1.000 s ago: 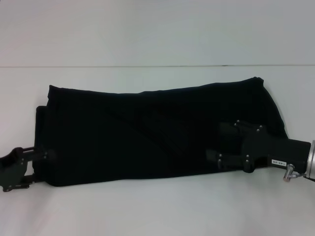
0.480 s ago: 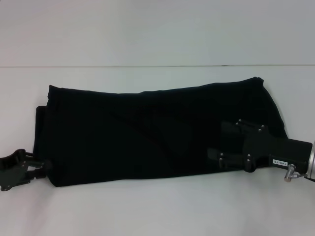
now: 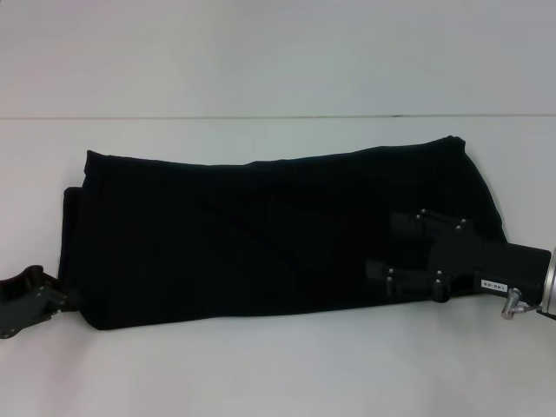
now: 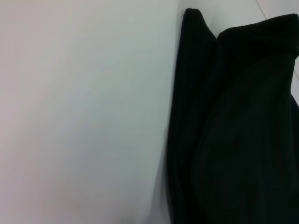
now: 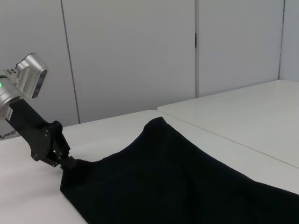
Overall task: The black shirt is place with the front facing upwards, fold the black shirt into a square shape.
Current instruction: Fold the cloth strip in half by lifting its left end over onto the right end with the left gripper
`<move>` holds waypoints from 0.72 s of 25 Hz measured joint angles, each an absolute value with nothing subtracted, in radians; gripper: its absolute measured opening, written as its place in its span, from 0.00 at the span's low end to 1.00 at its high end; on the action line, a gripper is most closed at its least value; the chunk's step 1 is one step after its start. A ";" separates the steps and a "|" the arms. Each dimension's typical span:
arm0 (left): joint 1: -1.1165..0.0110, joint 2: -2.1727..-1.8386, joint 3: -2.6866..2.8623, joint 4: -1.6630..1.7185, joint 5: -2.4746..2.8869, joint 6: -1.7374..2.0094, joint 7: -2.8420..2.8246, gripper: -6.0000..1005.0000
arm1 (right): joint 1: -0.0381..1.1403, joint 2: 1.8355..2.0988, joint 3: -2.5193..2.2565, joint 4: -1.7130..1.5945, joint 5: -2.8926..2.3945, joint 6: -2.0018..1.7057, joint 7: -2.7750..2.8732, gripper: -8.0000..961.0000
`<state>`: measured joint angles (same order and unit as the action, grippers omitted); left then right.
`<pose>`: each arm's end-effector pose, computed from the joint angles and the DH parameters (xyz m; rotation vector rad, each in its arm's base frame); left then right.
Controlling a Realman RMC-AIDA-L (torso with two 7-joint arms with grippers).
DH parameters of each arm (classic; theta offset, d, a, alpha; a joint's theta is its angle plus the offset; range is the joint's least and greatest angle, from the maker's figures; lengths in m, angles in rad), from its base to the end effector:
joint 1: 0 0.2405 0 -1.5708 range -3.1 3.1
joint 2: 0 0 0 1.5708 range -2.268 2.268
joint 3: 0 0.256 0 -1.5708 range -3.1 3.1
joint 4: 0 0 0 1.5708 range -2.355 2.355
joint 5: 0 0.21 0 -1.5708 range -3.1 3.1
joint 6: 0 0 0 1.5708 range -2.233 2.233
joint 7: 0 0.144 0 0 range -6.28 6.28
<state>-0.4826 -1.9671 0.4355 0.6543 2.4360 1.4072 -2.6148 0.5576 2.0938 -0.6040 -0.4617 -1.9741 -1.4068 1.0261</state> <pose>-0.3687 0.3143 0.0560 -1.6568 -2.2233 -0.4760 0.2744 0.3341 -0.0299 -2.6161 0.4072 0.6725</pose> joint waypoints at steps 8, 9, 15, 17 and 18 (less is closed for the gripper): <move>-0.464 -1.962 0.391 0.644 2.379 1.428 -2.548 0.04 | 0.559 2.094 -0.584 -0.455 -1.974 -1.407 1.026 0.93; -0.462 -1.962 0.385 0.641 2.375 1.429 -2.539 0.04 | 0.559 2.094 -0.579 -0.453 -1.974 -1.407 1.025 0.93; -0.449 -1.956 0.347 0.633 2.372 1.449 -2.511 0.04 | 0.557 2.094 -0.556 -0.451 -1.974 -1.407 1.025 0.93; -0.440 -1.952 0.323 0.635 2.372 1.458 -2.504 0.04 | 0.554 2.094 -0.539 -0.450 -1.974 -1.407 1.026 0.93; -0.437 -1.948 0.311 0.635 2.372 1.462 -2.501 0.04 | 0.554 2.094 -0.539 -0.450 -1.974 -1.407 1.026 0.93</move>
<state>-0.4371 -1.9483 0.3113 0.6353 2.3717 1.4622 -2.5007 0.5545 2.0938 -0.5388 -0.4502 -1.9742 -1.4066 1.0263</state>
